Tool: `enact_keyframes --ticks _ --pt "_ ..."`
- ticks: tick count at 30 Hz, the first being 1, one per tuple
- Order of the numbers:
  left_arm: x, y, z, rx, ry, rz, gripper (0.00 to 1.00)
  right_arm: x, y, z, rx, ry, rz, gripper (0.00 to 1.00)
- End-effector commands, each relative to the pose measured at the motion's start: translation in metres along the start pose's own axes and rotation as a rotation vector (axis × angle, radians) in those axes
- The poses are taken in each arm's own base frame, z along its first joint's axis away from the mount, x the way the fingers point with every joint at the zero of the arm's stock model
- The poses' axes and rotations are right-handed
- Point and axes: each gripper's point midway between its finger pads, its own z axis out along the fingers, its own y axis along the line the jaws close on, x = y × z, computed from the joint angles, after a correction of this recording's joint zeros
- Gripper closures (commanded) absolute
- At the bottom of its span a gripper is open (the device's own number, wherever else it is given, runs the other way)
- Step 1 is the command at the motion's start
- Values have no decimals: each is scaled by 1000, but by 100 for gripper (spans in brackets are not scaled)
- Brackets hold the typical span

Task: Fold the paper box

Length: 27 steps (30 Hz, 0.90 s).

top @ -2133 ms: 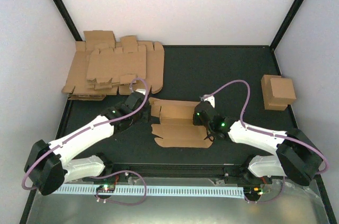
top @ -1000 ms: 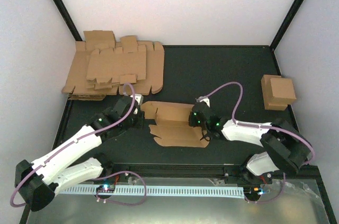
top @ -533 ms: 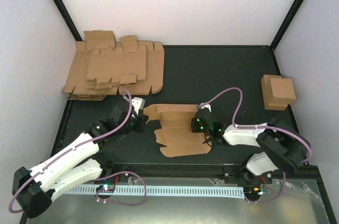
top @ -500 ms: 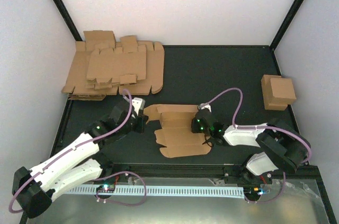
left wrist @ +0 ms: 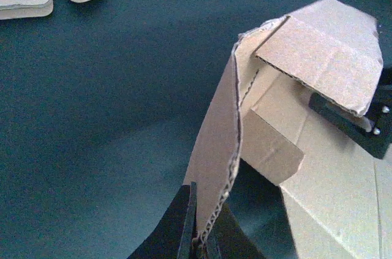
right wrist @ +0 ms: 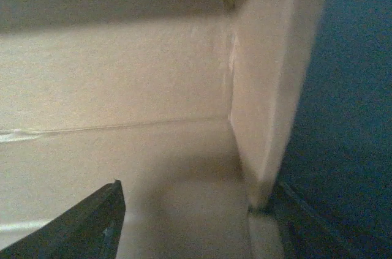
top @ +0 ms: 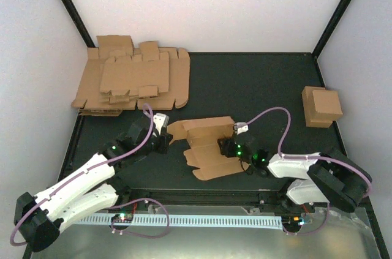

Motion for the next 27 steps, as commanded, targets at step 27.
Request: enact_keyframes --ticks 27 --pt "-16 -13 -1 40 -7 34 99 -98 -5 10 -198 -124 -92 31"
